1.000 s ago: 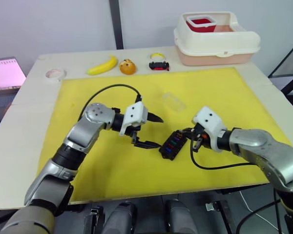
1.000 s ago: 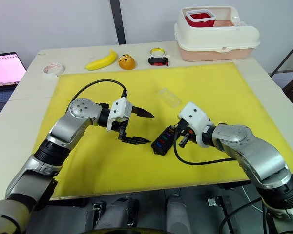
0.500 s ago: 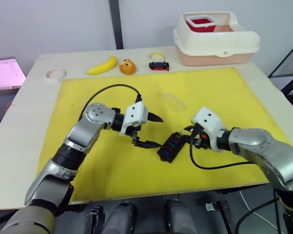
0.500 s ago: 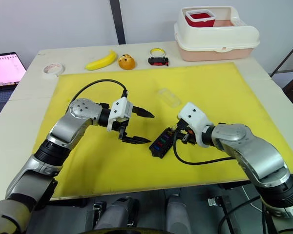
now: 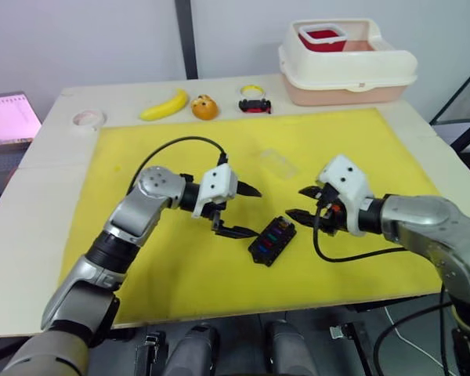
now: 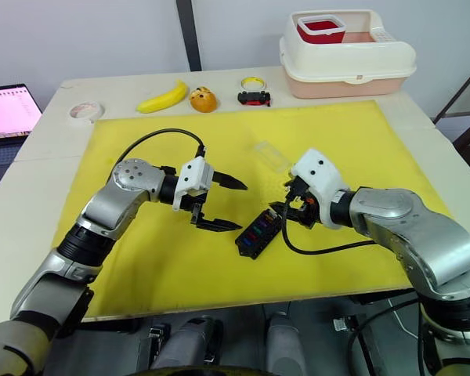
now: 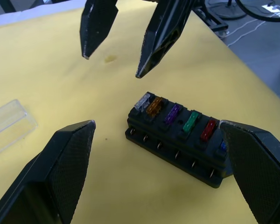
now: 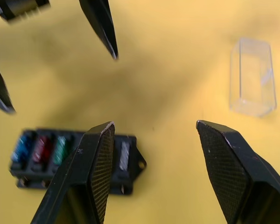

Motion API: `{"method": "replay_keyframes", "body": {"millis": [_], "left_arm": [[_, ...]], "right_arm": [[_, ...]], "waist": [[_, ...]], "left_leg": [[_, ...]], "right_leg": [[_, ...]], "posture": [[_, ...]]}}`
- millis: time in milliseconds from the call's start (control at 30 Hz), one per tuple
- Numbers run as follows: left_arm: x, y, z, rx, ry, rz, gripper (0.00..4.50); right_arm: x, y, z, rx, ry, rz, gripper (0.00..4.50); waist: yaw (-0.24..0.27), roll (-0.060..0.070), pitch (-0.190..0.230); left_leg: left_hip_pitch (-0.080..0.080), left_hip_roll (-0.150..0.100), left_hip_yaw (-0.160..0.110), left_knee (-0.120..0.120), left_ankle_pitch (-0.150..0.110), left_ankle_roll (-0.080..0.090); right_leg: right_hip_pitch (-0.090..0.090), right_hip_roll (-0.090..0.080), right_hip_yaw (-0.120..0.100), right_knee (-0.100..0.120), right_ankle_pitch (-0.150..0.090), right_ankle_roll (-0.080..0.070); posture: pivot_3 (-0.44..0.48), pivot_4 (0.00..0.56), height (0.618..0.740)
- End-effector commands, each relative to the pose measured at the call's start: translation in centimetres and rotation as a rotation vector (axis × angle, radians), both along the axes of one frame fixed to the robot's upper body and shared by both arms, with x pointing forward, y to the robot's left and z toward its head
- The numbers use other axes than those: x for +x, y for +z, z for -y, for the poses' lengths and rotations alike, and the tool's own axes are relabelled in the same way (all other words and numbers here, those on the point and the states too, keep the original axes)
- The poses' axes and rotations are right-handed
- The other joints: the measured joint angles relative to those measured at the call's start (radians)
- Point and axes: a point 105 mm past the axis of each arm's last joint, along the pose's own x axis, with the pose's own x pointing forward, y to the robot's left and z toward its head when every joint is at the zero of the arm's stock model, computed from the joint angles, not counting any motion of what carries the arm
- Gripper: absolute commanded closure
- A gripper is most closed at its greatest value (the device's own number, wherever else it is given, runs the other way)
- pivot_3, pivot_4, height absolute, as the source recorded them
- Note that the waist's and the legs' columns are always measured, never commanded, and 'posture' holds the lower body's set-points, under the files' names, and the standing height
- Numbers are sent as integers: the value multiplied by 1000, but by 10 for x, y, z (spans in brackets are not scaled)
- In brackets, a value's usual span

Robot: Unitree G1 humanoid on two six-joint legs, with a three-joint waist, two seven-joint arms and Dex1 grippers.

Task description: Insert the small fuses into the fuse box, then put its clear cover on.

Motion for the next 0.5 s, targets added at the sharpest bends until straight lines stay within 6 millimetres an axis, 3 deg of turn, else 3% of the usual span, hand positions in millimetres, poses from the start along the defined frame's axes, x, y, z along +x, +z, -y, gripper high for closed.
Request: {"method": "replay_keyframes", "body": {"millis": [33, 133, 233, 500], "left_arm": [[-1, 12, -2, -29, -10, 38, 0], [-2, 11, -1, -27, -15, 41, 0], [-3, 10, -1, -25, -17, 49, 0], [-2, 10, -2, -20, -7, 55, 0]], "right_arm": [[-4, 2, 1, 65, 18, 76, 1780], [-4, -6, 1, 159, 14, 90, 2823], [1, -15, 4, 191, -7, 93, 4332], [2, -31, 1, 178, -1, 72, 4465]], "waist": [[3, 0, 0], [6, 0, 0], [6, 0, 0], [10, 0, 0]], "left_leg": [[0, 0, 0, 0, 0, 0], [0, 0, 0, 1, 0, 0], [1, 0, 1, 1, 0, 0], [1, 0, 1, 1, 0, -1]], "right_leg": [[0, 0, 0, 0, 0, 0], [0, 0, 0, 0, 0, 0], [0, 0, 0, 1, 0, 0], [0, 0, 0, 1, 0, 0]], "posture": [[0, 150, 740], [0, 150, 740], [0, 150, 740], [0, 150, 740]]}}
